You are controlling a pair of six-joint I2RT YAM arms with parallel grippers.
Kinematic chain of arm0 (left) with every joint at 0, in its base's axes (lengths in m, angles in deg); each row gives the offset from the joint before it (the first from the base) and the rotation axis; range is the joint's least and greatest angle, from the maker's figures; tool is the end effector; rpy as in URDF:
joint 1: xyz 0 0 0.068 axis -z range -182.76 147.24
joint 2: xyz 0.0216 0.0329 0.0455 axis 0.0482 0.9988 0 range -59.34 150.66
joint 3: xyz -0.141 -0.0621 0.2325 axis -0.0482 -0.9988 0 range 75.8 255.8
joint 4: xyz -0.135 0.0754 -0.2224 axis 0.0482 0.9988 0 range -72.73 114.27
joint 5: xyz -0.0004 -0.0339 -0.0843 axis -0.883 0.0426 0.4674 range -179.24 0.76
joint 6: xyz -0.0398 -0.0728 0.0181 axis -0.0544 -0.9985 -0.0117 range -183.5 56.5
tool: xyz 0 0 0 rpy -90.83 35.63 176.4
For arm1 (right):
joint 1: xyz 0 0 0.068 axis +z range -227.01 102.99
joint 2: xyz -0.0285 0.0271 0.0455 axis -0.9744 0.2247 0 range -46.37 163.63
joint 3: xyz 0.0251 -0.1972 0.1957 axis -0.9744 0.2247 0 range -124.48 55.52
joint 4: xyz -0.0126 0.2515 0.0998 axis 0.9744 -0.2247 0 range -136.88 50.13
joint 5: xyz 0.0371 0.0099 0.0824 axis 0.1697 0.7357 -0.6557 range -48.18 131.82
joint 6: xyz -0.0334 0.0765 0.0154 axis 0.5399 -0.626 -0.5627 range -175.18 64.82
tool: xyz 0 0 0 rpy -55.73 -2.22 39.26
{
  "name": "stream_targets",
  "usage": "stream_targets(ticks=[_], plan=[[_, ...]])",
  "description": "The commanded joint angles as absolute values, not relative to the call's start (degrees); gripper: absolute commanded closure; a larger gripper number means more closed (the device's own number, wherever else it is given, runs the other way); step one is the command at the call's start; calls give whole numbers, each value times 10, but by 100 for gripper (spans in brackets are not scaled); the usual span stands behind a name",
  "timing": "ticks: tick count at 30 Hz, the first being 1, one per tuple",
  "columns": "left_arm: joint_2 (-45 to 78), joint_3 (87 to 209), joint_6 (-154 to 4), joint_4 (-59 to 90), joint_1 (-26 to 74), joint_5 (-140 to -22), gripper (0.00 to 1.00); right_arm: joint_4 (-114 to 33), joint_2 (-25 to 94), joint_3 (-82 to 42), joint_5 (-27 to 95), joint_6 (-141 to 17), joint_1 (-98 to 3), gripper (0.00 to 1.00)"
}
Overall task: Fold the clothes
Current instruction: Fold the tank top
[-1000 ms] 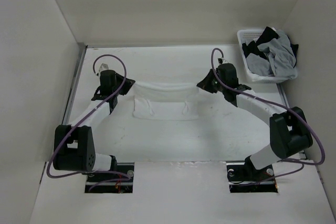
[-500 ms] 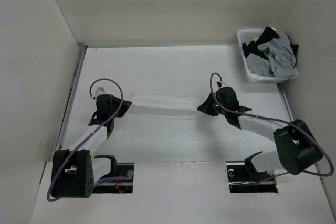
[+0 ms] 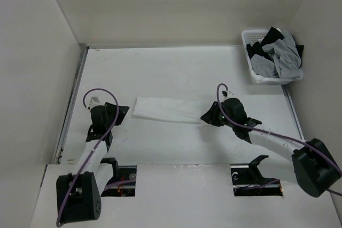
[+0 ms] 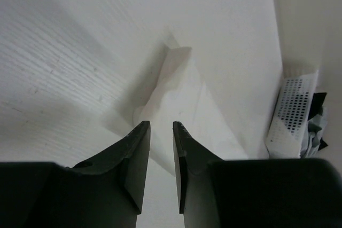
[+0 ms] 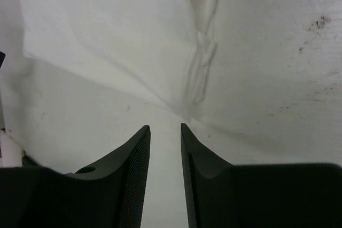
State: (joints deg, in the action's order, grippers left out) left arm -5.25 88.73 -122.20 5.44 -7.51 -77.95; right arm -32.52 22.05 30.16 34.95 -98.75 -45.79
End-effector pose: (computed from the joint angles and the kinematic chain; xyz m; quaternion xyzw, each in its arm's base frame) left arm 0.2217 0.0037 0.1376 -0.4094 0.7567 -0.3036 0.4094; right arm 0.2247 0.1466 0.1482 0.0684 0.8860 0.3190 0.3295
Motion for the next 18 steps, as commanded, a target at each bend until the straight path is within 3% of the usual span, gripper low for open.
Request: stream_targets(ticks=[1, 7, 11, 18], plan=[[-110, 906, -1228, 58, -63, -770, 79, -348, 172, 270, 372, -965, -453, 67], [-57, 973, -1239, 37, 94, -868, 78, -307, 273, 187, 354, -951, -438, 91], [44, 985, -1241, -35, 122, -875, 78, -264, 344, 172, 334, -975, -440, 94], [153, 915, -1247, -134, 77, -841, 79, -232, 368, 239, 341, -1002, -451, 95]])
